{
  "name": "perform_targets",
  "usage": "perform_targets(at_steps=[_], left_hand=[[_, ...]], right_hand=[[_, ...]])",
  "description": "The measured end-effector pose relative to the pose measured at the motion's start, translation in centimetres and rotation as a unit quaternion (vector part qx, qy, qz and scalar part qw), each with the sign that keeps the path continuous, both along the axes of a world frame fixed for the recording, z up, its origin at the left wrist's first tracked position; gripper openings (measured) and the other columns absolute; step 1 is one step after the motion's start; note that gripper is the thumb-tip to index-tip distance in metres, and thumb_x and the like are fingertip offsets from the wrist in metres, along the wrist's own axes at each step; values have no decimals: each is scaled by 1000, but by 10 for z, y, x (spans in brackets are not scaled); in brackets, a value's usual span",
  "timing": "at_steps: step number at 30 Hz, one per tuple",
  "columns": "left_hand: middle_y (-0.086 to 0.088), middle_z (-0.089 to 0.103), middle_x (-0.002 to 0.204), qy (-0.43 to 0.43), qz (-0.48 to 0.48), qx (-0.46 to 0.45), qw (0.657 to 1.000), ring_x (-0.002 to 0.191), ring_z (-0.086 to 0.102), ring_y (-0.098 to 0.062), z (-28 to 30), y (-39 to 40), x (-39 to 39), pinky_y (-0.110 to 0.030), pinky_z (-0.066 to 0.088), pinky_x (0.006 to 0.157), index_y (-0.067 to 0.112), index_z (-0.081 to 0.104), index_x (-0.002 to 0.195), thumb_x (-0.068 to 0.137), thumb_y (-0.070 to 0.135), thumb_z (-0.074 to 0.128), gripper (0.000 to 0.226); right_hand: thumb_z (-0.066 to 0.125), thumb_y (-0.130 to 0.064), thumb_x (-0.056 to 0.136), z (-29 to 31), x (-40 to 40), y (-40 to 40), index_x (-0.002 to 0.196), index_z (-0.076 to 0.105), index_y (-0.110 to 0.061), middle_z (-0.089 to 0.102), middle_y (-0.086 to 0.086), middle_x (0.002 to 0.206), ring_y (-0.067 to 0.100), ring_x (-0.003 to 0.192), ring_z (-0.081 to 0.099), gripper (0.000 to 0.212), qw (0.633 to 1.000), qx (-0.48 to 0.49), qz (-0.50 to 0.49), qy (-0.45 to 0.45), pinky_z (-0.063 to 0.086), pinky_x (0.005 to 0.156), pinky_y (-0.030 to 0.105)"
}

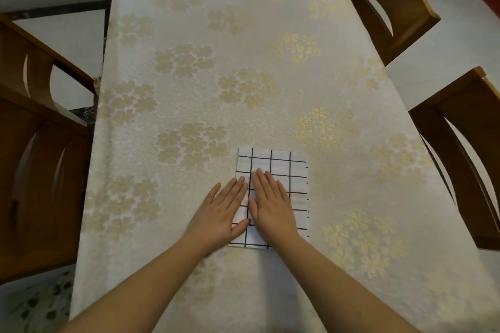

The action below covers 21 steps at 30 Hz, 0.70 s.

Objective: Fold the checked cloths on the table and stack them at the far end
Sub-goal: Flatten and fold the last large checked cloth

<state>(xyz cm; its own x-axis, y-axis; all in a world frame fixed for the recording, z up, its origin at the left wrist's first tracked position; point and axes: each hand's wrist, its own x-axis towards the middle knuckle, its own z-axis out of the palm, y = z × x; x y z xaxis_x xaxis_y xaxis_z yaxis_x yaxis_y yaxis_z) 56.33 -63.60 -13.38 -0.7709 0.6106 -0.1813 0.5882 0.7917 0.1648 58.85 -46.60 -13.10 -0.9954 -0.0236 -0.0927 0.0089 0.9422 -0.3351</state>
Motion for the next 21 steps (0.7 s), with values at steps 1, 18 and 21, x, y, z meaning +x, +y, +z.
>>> perform_targets(at_steps=[1, 18, 21], left_hand=[[-2, 8, 164, 3, -2, -2, 1000, 151, 4, -14, -1, 0, -1, -43, 14, 118, 13, 14, 156, 96, 60, 32, 78], [-4, -15, 164, -23, -11, -19, 1000, 150, -15, -17, 6, 1, -3, -42, -1, 120, 20, -5, 156, 91, 74, 24, 90], [1, -24, 161, -44, -16, 15, 999, 148, -21, -12, 13, -1, -3, -37, -8, 121, 22, -18, 154, 95, 69, 17, 83]], right_hand=[[26, -41, 102, -3, -1, 3, 154, 21, -17, 20, 0, 161, 17, 149, 19, 58, 1000, 11, -9, -16, 10, 117, 37], [12, -71, 92, 10, 21, 80, 155, -8, -30, -17, -7, 162, 13, 147, -22, 78, 992, 76, -74, -76, -16, 118, 44], [23, -61, 96, 10, 33, 79, 157, 10, -23, 3, -2, 165, 17, 151, -4, 72, 995, 63, -70, -11, -6, 120, 44]])
